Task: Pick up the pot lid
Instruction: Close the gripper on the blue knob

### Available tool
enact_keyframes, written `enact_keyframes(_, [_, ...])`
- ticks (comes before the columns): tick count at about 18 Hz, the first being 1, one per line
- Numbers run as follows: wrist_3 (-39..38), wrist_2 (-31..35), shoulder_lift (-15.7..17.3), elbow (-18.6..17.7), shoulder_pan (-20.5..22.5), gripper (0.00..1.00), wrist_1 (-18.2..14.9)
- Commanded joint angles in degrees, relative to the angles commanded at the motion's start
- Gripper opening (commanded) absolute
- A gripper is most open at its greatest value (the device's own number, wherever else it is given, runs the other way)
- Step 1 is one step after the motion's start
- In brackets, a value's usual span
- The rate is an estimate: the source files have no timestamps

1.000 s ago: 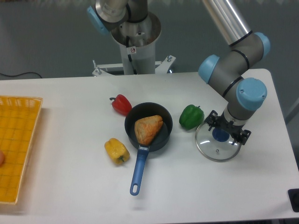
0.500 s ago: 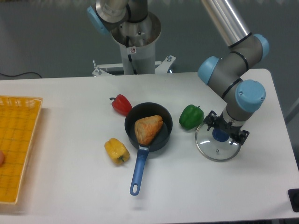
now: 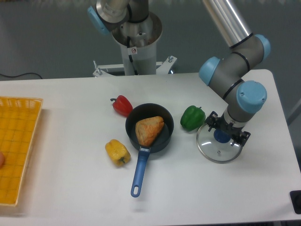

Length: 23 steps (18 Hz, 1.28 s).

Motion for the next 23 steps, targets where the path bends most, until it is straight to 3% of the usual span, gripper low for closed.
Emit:
enact_keyframes(7, [-0.2, 0.1, 0.0, 0.0, 0.0, 1.0, 0.1])
enact_keyframes(8, [-0.3, 0.1, 0.0, -0.1, 0.0, 0.95, 0.1])
enact_keyframes(17, [-0.5, 0.1, -0.1, 0.0, -0.1, 0.91, 0.4])
enact_keyframes(23, [-0.6, 0.1, -0.1, 0.0, -0.2, 0.67, 0.5])
